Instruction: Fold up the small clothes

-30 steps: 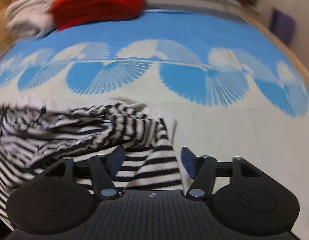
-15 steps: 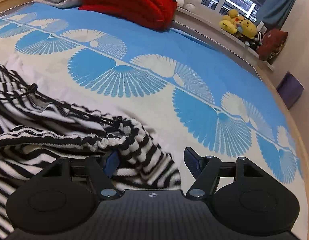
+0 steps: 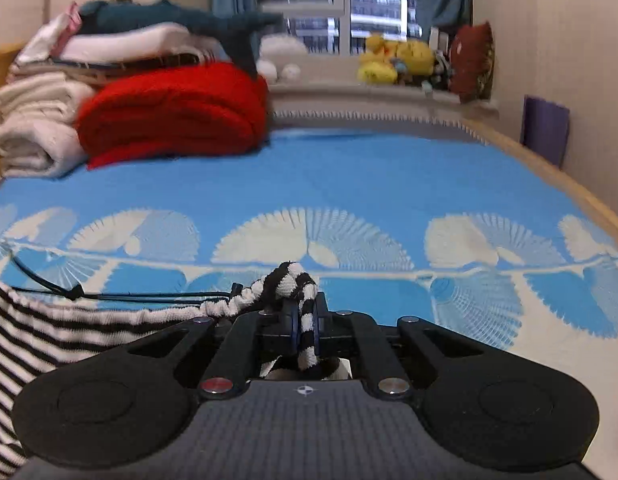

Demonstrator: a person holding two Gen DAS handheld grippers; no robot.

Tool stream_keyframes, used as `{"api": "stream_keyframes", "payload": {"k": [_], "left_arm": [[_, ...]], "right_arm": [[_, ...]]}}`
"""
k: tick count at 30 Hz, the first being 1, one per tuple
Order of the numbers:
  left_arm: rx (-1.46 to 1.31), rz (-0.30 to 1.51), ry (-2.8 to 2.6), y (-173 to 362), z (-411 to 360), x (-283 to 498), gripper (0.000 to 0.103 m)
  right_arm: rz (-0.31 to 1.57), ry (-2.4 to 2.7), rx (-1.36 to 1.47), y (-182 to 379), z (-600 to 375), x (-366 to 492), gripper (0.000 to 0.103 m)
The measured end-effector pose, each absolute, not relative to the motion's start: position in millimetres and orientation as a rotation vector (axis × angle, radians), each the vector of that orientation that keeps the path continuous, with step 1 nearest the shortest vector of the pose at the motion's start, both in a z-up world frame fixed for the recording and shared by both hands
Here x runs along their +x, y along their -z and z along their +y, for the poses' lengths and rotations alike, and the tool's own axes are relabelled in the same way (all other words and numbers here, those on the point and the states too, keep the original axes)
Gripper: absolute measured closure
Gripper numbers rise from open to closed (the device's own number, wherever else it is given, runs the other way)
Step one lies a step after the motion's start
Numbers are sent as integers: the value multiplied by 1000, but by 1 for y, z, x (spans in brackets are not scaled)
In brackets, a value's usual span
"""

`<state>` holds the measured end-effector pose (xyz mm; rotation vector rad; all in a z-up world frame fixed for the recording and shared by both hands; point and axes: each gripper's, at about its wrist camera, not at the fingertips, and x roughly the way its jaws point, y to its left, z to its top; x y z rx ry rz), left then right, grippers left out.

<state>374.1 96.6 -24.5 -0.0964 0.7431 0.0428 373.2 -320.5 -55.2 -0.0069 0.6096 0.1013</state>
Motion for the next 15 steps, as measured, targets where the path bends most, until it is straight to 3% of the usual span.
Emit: {"api": "stream_keyframes", "payload": {"k": [4,6,7,9,11,13,15], "left_arm": [[-131,725,-103,27,101,386,90],[-121,897,-111,54,103,400,84],[-128,1022,-103,70,104,406,77],[-111,1047,-129,72,108,404,50],[-143,1001,-130,51,116,399,45],[-227,950,-113,32,126,391,37],[-279,898,-90,16,130,382,36]], "right_arm": [[595,-63,-77,67,-305,387,97],[665,-43,-113,82,-301,399,97],[777,-39,-126,98,-300,409,96],[993,-31,-96,127,-305,419,96],[949,-14,-93,115,-308,416,83],[879,10,-95,94,-311,410,58],[791,19,-42,72,-318,398,50]]}}
